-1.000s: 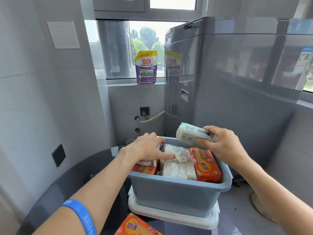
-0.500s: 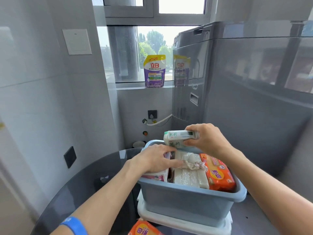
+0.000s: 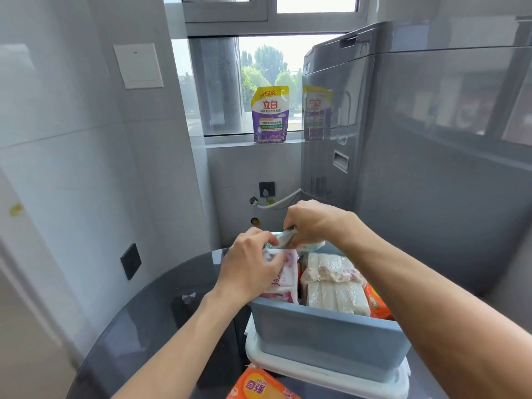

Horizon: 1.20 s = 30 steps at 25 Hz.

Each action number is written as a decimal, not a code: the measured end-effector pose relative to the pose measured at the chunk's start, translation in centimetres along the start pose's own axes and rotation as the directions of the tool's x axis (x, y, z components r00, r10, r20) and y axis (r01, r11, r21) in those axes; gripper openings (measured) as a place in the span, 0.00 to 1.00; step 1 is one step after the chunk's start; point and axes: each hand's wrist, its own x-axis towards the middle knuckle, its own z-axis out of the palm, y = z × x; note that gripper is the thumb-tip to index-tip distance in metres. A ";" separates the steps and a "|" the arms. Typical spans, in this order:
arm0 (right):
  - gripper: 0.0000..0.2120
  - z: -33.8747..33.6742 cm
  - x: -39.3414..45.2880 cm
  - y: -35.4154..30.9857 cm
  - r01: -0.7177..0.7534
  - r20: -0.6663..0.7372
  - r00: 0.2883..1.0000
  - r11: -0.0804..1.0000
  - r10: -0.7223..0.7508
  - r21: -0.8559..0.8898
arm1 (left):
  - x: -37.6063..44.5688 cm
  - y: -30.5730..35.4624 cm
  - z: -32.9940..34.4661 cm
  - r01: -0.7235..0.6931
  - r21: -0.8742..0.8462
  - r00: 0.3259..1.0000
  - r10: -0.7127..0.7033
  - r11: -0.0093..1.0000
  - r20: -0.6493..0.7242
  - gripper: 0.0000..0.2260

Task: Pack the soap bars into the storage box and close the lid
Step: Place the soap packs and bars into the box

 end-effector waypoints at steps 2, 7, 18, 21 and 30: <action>0.09 0.1 0.6 0.8 -0.011 0.037 0.999 0.998 0.008 0.069 | 0.0 -0.6 0.1 0.081 -0.064 0.992 -0.074 0.995 0.106 0.11; 0.12 2.7 -1.2 2.2 0.026 -0.164 0.986 0.967 0.017 0.254 | -0.5 -0.5 -0.1 0.042 -0.057 0.989 -0.033 0.997 0.146 0.11; 0.05 1.9 -6.2 6.2 0.132 -0.445 0.844 0.689 0.299 0.713 | 3.5 5.1 3.6 -0.133 0.293 0.761 -0.092 0.947 0.642 0.17; 0.07 1.2 -7.2 7.9 0.169 -0.393 0.866 0.558 0.309 0.812 | 3.1 5.2 3.2 -0.022 0.163 0.781 -0.085 0.986 0.619 0.13; 0.12 3.4 -5.9 4.6 0.129 -0.377 0.900 0.694 0.218 0.708 | 0.4 6.5 2.7 -0.296 0.198 0.903 0.207 0.934 0.376 0.15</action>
